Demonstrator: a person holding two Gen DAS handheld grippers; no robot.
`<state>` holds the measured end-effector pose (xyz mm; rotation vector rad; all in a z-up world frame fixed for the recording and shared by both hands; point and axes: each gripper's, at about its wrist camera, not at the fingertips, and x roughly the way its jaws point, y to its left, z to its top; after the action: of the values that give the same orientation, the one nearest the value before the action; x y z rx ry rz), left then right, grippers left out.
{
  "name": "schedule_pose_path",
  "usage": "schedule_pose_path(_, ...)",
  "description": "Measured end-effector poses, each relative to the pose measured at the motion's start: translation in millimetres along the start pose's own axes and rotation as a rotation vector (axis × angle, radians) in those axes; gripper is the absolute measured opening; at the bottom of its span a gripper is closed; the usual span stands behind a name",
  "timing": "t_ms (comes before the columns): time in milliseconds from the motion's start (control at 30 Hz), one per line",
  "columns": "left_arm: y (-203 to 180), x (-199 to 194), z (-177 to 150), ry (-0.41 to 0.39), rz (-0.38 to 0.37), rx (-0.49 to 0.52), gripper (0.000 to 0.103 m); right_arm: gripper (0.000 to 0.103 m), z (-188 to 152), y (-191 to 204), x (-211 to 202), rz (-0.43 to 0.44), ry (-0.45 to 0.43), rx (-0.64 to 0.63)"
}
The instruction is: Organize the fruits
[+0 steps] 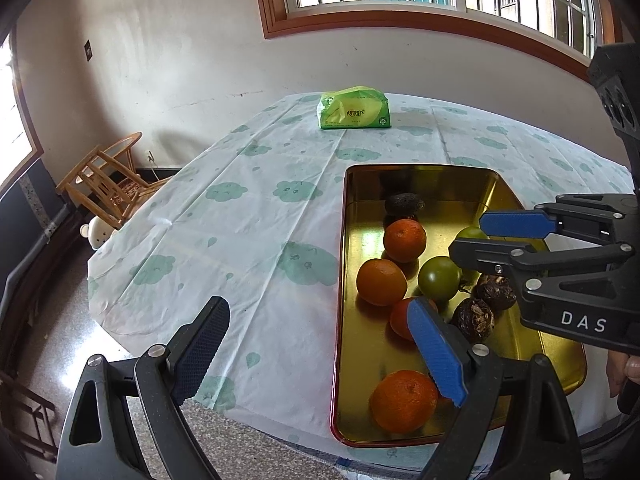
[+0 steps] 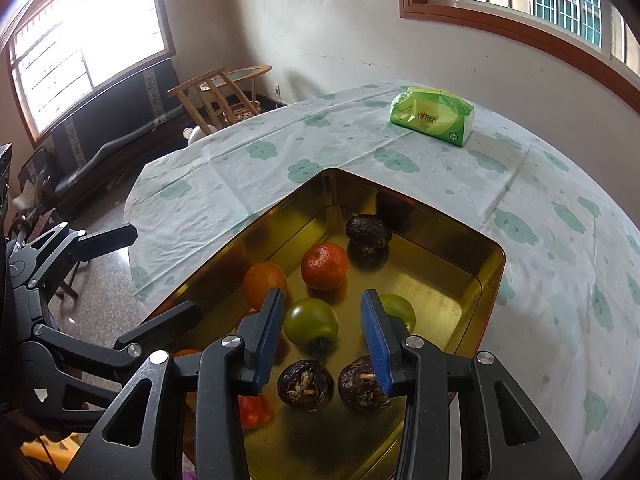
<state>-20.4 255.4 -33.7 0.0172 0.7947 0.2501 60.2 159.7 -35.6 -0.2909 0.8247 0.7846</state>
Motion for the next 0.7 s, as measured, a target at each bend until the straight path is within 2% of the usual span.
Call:
schedule_pose_path(100,-0.1,-1.3,0.5,-0.004,0.016,0.002,0.089,0.046,-2.0,2.2,-3.9,0.007,-0.011,0.0)
schedule_pose_path(200,0.4,-6.3,0.9,-0.018,0.001,-0.006,0.089,0.049,-4.3,4.5,-10.2,0.02,-0.029,0.004)
schedule_pose_path(400,-2.4,-18.8,2.9,-0.054,0.01,0.001,0.091,0.051,-10.2,9.9,-32.0,-0.001,-0.082,-0.005)
schedule_pose_path(567,-3.1,-34.9,6.2,-0.098,0.004,-0.012,0.093,0.054,-14.3,16.2,-59.1,-0.085,-0.164,-0.021)
schedule_pose_path(633,-2.4,-44.0,7.8,-0.122,0.006,-0.024,0.094,0.059,-16.4,19.8,-73.6,-0.131,-0.213,-0.026)
schedule_pose_path(700,-0.6,-54.6,10.0,-0.153,0.001,-0.044,0.094,0.071,-19.8,23.9,-89.3,-0.18,-0.27,-0.024)
